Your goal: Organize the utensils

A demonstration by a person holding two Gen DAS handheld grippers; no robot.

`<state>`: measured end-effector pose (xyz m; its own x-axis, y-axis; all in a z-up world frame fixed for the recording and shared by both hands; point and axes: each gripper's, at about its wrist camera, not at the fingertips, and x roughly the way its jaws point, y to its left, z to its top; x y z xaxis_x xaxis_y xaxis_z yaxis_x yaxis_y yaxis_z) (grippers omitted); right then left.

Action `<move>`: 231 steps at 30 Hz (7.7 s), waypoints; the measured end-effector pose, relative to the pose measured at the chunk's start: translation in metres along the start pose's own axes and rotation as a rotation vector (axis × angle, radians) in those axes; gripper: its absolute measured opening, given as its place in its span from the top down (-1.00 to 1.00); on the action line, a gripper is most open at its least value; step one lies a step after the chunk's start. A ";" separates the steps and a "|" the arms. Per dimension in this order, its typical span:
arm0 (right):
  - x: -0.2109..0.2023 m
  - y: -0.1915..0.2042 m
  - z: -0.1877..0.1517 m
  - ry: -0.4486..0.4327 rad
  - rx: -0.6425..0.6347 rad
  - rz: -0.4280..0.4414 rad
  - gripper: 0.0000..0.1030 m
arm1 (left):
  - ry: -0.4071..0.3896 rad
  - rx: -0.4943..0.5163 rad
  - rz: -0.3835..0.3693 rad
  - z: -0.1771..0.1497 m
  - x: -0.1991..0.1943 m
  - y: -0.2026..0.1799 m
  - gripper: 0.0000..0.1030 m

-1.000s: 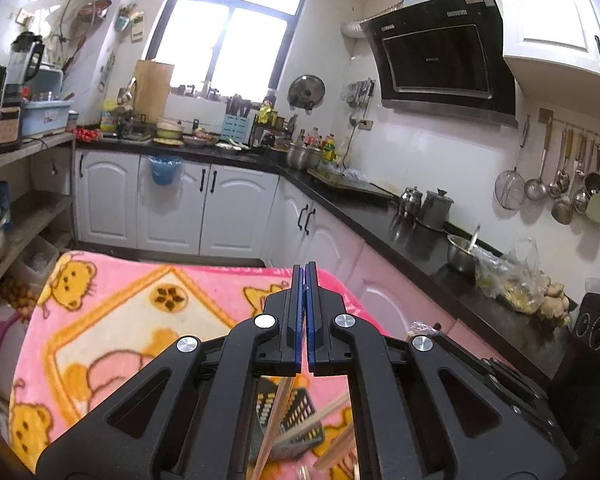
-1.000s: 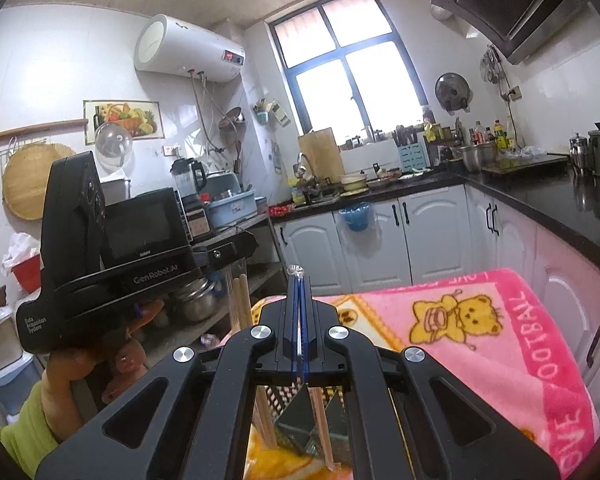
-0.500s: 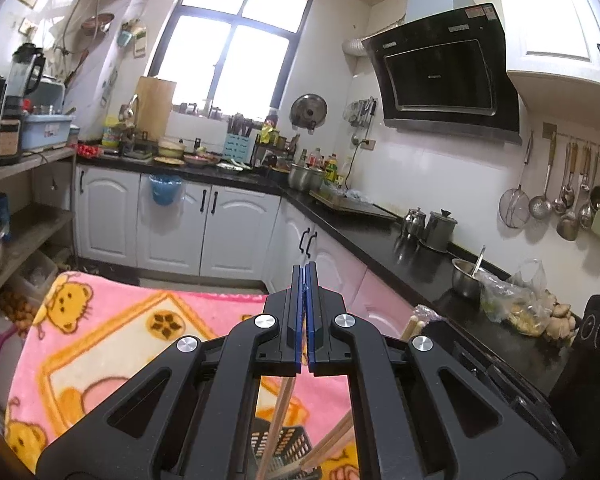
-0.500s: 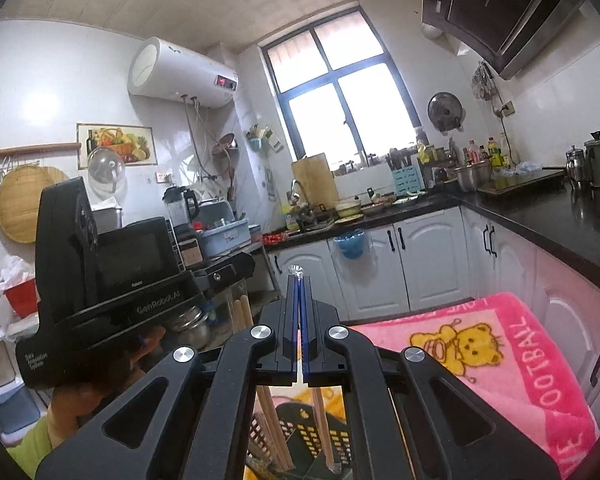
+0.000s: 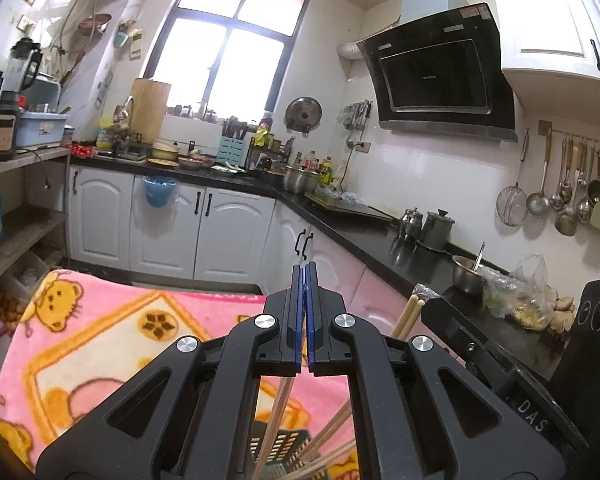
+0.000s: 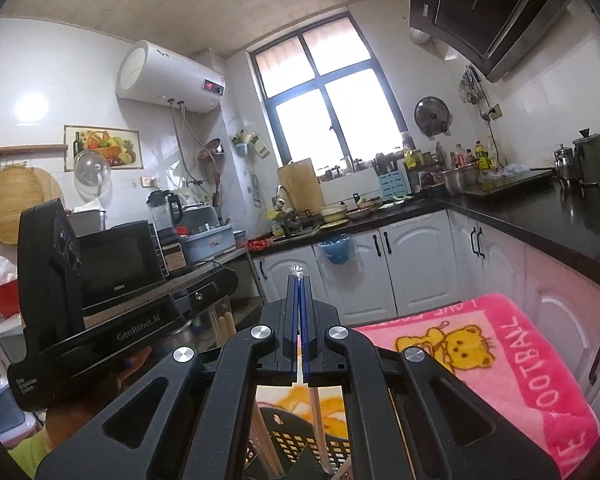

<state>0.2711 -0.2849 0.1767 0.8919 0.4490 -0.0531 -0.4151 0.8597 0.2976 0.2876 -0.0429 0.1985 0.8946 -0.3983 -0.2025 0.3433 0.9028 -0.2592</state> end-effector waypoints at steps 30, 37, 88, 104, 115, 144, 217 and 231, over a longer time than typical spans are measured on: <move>-0.021 -0.007 -0.051 0.050 -0.014 -0.050 0.96 | 0.080 -0.021 0.045 -0.065 0.005 0.028 1.00; -0.031 -0.006 -0.059 0.058 -0.020 -0.050 0.95 | 0.064 -0.025 0.053 -0.068 -0.001 0.032 1.00; -0.069 0.001 -0.115 0.310 -0.012 -0.067 0.00 | 0.240 -0.023 0.073 -0.125 -0.062 0.028 -0.79; -0.075 0.012 -0.132 0.366 -0.041 -0.055 -0.06 | 0.285 -0.064 0.120 -0.158 -0.083 0.042 -0.79; -0.070 0.025 -0.151 0.444 -0.084 -0.030 -0.06 | 0.334 -0.108 0.174 -0.179 -0.092 0.061 -0.79; -0.029 0.018 -0.197 0.663 -0.072 -0.075 0.19 | 0.528 -0.367 0.223 -0.248 -0.098 0.129 -0.29; -0.051 0.049 -0.123 0.476 -0.018 0.052 0.81 | 0.299 -0.188 0.065 -0.154 -0.113 0.057 0.94; -0.061 0.057 -0.102 0.392 -0.052 0.049 0.81 | 0.188 -0.095 0.043 -0.111 -0.122 0.033 0.94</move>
<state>0.1750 -0.2387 0.0992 0.7392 0.5399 -0.4026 -0.4727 0.8417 0.2609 0.1578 0.0173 0.1096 0.8357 -0.3908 -0.3859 0.2693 0.9040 -0.3321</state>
